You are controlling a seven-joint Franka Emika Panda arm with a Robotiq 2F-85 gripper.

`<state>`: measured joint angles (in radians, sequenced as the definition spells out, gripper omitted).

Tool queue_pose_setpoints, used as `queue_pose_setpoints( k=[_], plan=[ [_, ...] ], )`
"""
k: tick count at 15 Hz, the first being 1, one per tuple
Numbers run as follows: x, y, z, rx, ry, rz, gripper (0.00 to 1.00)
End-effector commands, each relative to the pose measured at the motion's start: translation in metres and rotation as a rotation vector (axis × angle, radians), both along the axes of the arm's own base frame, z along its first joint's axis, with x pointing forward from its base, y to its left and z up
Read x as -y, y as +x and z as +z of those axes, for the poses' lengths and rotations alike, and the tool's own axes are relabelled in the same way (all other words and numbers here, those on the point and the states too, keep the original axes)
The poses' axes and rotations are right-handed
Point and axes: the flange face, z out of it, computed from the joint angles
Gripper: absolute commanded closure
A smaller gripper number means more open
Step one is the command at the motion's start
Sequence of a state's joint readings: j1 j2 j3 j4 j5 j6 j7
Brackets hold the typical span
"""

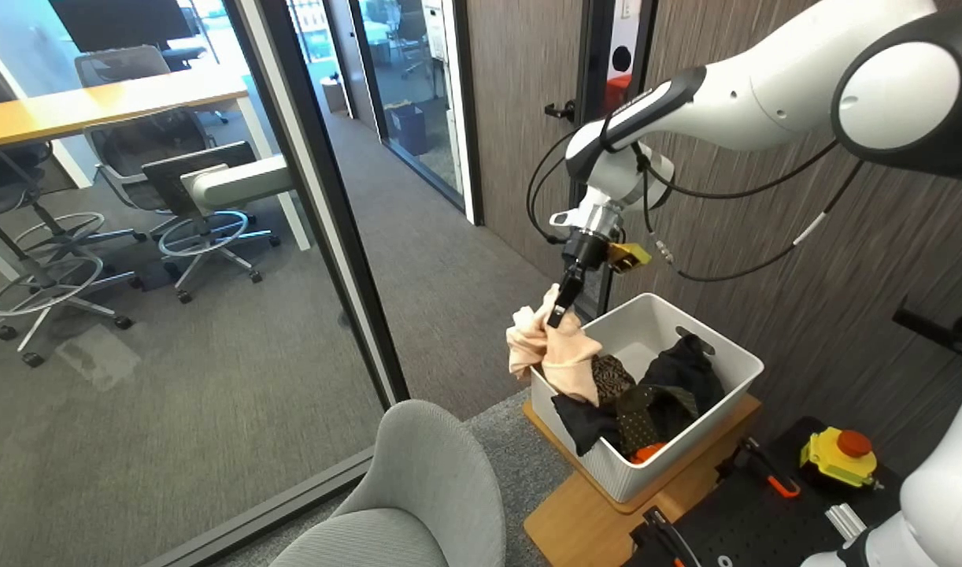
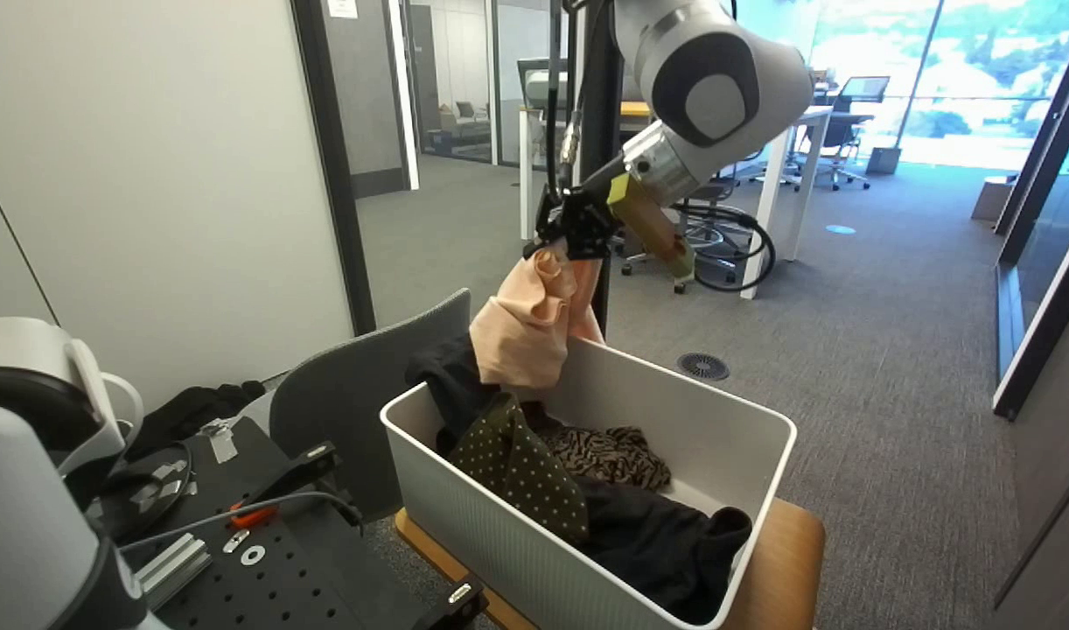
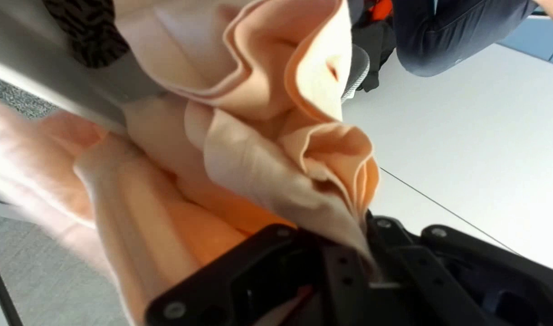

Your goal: Remove the shirt from the white bin and hang it on the chair

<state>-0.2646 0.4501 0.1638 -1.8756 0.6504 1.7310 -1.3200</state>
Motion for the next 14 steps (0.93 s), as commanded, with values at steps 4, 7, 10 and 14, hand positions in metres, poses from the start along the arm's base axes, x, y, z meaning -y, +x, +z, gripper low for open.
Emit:
queue_pose_setpoints(
  k=[4, 7, 10, 14],
  plan=[
    [-0.046, 0.01, 0.13, 0.125, -0.03, 0.172, 0.92],
    [-0.071, 0.017, 0.169, 0.16, -0.04, 0.232, 0.92],
    [-0.107, 0.024, 0.19, 0.172, -0.025, 0.319, 0.92],
    [-0.165, 0.026, 0.194, 0.161, -0.008, 0.531, 0.93]
  ],
)
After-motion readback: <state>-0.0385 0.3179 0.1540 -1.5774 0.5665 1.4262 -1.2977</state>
